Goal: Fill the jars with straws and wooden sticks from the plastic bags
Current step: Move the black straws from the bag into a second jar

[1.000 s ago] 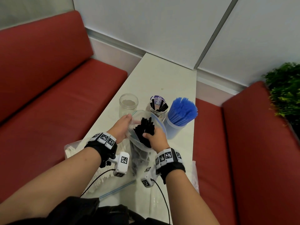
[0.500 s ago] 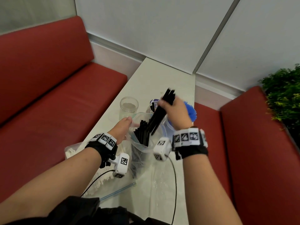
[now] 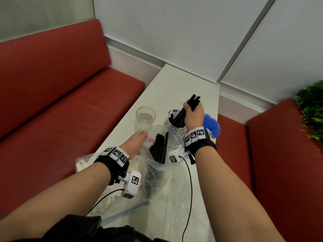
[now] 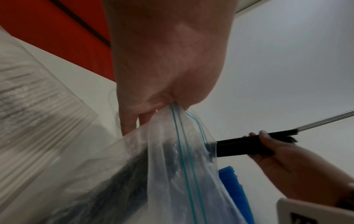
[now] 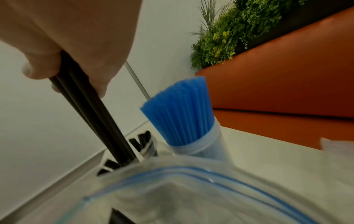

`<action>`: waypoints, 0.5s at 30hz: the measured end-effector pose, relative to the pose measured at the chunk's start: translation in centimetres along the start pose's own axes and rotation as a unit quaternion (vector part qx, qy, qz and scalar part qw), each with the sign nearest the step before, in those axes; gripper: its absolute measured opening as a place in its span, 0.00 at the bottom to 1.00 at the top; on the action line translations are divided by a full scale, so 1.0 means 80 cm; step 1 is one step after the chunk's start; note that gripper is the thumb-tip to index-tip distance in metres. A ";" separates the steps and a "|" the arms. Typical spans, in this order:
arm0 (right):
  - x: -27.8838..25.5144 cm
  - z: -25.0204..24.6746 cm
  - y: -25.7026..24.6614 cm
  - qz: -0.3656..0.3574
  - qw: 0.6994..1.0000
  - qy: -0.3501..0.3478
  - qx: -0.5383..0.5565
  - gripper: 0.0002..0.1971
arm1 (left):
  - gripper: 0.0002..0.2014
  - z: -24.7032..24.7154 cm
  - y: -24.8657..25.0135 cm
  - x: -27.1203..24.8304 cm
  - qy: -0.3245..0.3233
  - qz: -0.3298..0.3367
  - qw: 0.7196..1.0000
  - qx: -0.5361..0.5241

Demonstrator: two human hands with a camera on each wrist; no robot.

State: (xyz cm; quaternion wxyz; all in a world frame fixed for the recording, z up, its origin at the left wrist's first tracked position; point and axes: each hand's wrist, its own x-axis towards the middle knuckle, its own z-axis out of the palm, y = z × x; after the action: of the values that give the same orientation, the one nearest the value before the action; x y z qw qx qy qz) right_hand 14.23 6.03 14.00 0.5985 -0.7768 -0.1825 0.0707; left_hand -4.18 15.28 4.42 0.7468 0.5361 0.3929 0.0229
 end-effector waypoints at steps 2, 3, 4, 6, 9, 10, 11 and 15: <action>-0.001 0.006 0.021 0.026 0.999 -0.018 -0.011 0.11 | 0.21 -0.001 0.001 -0.001 0.003 0.001 1.000 0.002; -0.001 0.007 0.027 0.037 0.999 -0.025 -0.019 0.12 | 0.21 -0.002 0.001 -0.002 0.004 0.004 1.000 0.004; -0.001 0.008 0.032 0.043 0.998 -0.031 -0.027 0.14 | 0.21 -0.002 0.002 -0.003 0.004 0.006 1.000 0.004; 0.000 0.009 0.036 0.033 0.998 -0.036 -0.036 0.19 | 0.22 -0.004 0.004 -0.003 0.003 0.010 1.000 0.003; 0.003 0.014 0.030 -0.035 0.996 -0.016 -0.077 0.24 | 0.22 -0.005 0.007 -0.002 0.000 0.010 1.000 0.005; 0.004 0.018 0.029 -0.065 0.992 -0.017 -0.104 0.24 | 0.21 -0.005 0.007 -0.001 -0.002 0.008 1.000 0.007; 0.004 0.023 0.031 -0.094 0.986 -0.029 -0.138 0.25 | 0.21 -0.005 0.008 0.000 -0.004 0.006 1.000 0.007; -0.014 0.035 0.069 -0.142 0.887 -0.164 -0.407 0.25 | 0.22 -0.005 0.009 0.005 -0.007 0.005 1.000 0.003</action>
State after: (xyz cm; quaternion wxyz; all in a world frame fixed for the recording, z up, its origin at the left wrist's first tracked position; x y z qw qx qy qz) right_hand 13.38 7.00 7.86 0.1947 -0.8955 -0.3989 0.0306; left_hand -3.85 16.04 4.71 0.7475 0.5409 0.3850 0.0220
